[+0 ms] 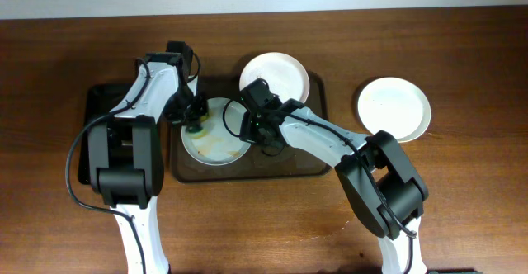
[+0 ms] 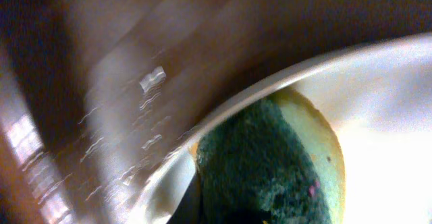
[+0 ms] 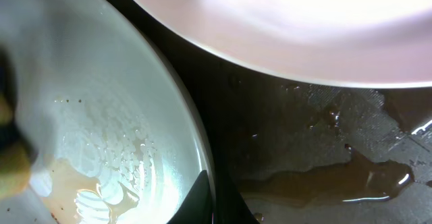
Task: Clean dirty plates on tray and stack at the side
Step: 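Scrub the pale blue plate with the sponge in the left gripper, then lift the pale blue plate with the right gripper and stack it on the first plate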
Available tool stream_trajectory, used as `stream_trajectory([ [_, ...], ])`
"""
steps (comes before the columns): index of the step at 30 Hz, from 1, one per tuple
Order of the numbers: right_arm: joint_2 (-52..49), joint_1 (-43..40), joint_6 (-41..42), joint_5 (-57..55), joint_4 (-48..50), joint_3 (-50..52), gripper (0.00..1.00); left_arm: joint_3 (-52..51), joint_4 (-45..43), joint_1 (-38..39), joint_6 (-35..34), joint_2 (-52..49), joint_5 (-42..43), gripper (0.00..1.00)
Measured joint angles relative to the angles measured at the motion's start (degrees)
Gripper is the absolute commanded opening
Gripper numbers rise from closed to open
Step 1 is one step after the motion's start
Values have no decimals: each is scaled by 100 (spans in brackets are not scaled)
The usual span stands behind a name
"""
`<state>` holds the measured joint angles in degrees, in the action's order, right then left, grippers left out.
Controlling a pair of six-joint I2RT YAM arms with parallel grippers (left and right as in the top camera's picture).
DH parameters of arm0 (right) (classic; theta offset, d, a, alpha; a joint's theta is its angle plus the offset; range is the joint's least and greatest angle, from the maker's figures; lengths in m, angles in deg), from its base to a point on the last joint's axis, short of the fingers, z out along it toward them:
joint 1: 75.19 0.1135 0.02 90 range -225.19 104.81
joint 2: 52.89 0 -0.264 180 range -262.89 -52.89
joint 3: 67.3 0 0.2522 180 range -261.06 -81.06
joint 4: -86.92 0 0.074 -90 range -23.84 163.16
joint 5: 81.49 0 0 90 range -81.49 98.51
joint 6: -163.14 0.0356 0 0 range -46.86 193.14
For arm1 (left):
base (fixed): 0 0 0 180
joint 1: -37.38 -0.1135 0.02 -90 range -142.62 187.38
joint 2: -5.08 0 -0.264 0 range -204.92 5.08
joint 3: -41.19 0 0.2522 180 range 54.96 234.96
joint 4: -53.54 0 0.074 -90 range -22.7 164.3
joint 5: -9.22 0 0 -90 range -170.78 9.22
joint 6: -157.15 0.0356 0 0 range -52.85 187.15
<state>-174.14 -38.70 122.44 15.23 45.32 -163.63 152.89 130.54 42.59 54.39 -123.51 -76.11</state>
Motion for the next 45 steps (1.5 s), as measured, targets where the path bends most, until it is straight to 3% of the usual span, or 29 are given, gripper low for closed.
stream_trajectory([
  [3,-2,20,-26,127,4,0,4,-31,914,24,-31,-39,-546,1],
  [5,-2,28,-79,179,-7,0,4,-72,1246,15,538,-96,-302,1],
  [9,-11,0,-129,273,-15,0,4,-175,835,-37,1847,-144,1628,1],
  [14,-11,-20,-133,328,-15,0,4,-234,-369,-44,2063,-236,2964,1],
  [17,-20,-22,-131,337,-4,0,4,-179,-522,-70,1263,-219,2566,1],
  [21,-20,-31,-131,358,-2,0,4,-39,358,-111,439,-28,372,1],
  [23,-22,-31,-129,356,-2,0,4,-55,883,-109,348,-42,-162,1],
  [24,-22,-31,-133,358,-2,0,4,-55,1016,-90,542,-55,-87,1],
  [27,-22,-31,-131,356,-2,0,4,-151,1338,-35,1832,-173,1180,1],
  [30,-22,-31,-131,352,-9,0,4,-245,960,149,2721,-297,2555,1],
  [32,-22,-37,-131,341,-11,0,4,-267,428,208,2774,-313,3001,1],
  [34,-22,-85,-122,330,7,0,4,-273,-214,192,2212,-313,3174,1],
  [36,-22,-83,-122,328,7,0,4,-201,-656,133,1552,-275,2861,1],
  [40,-22,-85,-125,330,7,0,4,-31,-90,-245,446,-11,535,1],
  [43,-22,-68,-149,426,9,0,4,-72,1113,-225,385,-83,20,1],
  [45,-22,-68,-195,490,-4,0,4,-103,1447,-229,981,-153,511,1],
])
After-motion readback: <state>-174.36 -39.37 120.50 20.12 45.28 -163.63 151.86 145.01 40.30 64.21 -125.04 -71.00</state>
